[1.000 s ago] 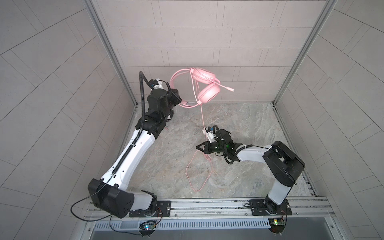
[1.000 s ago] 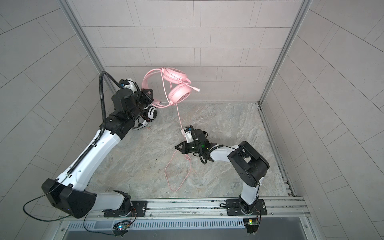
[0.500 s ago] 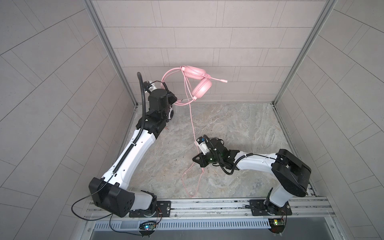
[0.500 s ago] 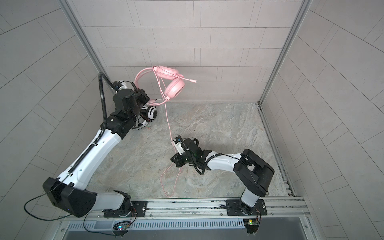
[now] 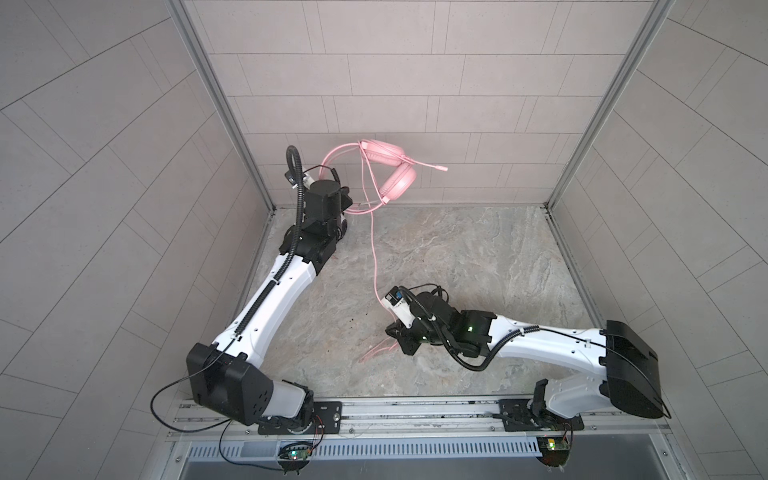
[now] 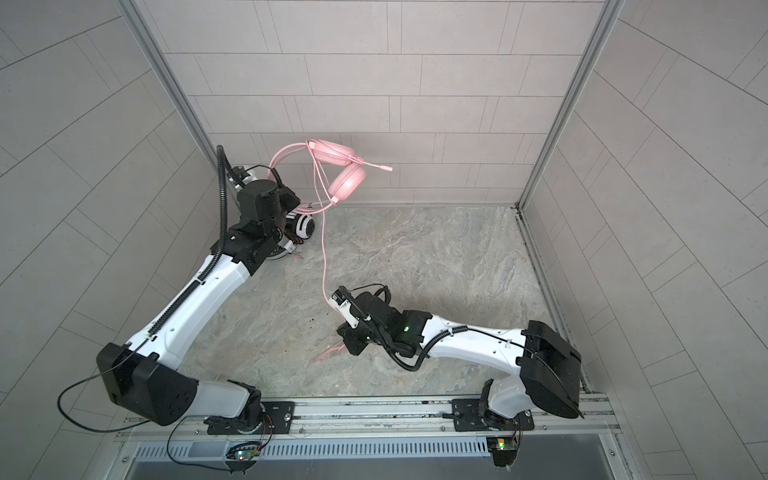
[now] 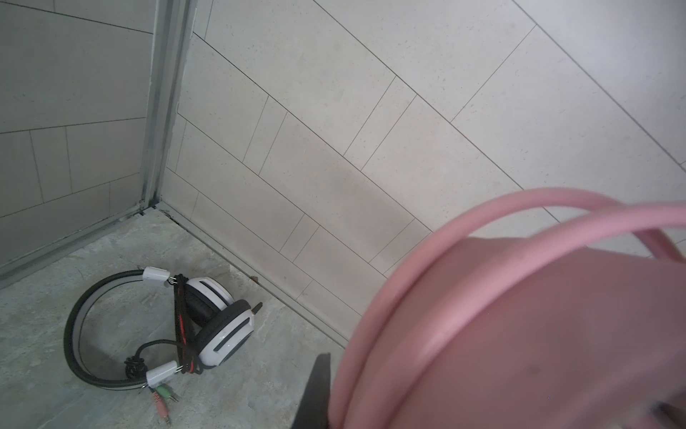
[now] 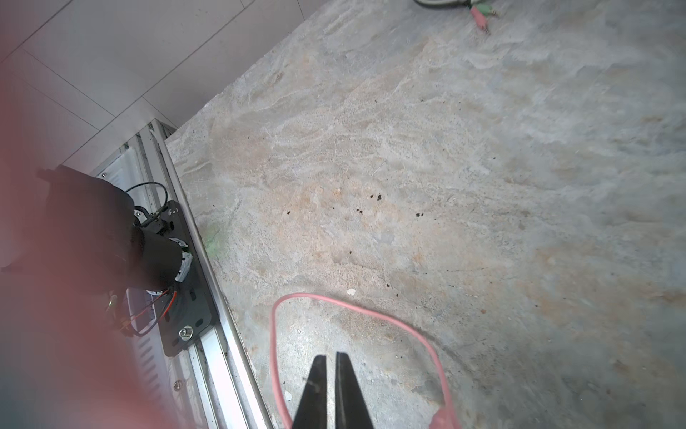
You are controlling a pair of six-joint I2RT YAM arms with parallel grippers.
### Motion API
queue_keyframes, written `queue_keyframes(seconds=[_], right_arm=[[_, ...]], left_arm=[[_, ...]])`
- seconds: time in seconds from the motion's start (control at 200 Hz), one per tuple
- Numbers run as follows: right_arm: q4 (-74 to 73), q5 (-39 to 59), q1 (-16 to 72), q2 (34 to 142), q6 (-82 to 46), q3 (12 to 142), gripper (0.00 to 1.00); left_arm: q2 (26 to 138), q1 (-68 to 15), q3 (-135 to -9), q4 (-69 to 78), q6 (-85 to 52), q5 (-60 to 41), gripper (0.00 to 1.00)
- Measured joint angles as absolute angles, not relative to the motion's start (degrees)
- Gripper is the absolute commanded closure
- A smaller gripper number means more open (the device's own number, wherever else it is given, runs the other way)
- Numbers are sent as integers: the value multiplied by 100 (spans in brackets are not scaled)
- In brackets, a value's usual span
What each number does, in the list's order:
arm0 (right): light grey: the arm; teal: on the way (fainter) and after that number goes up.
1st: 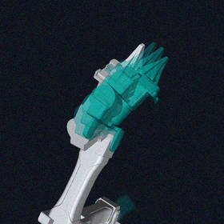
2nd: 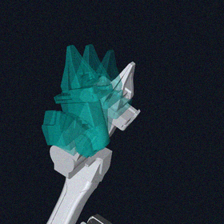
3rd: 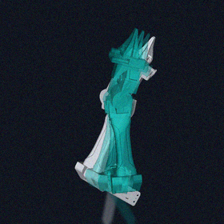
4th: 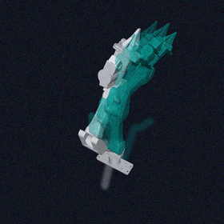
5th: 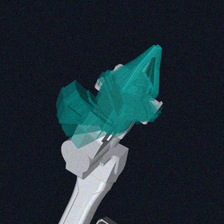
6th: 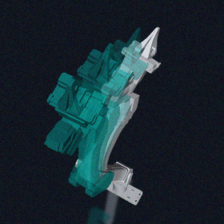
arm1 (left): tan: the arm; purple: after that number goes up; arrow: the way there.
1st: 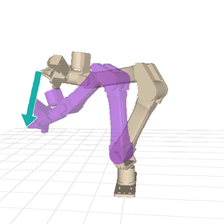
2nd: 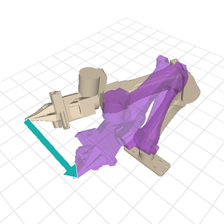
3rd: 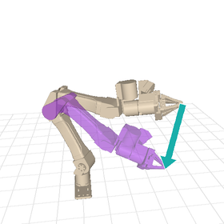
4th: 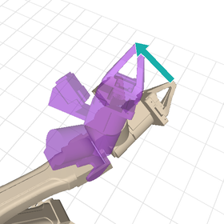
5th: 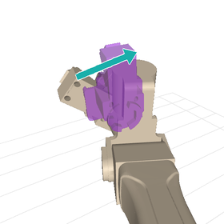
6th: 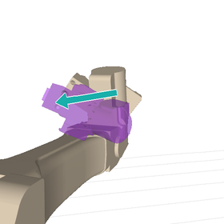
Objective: Wrap the headphones
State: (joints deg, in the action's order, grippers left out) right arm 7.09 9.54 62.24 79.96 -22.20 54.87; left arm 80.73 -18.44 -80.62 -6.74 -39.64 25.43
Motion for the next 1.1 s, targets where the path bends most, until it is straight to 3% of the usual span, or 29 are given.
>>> queue_keyframes(seconds=[0.415,0.771,1.101], right_arm=[[2259,-436,6241,6899,-1074,6945,100],[2880,-1509,6222,6812,-106,7854,100],[3151,-2410,6125,6816,801,8401,100]], left_arm=[[8248,-1802,-7131,-438,-3468,2904,100],[8399,-1857,-6611,-408,-3291,2532,100],[8173,-2443,-6270,-770,-2864,2309,100]])
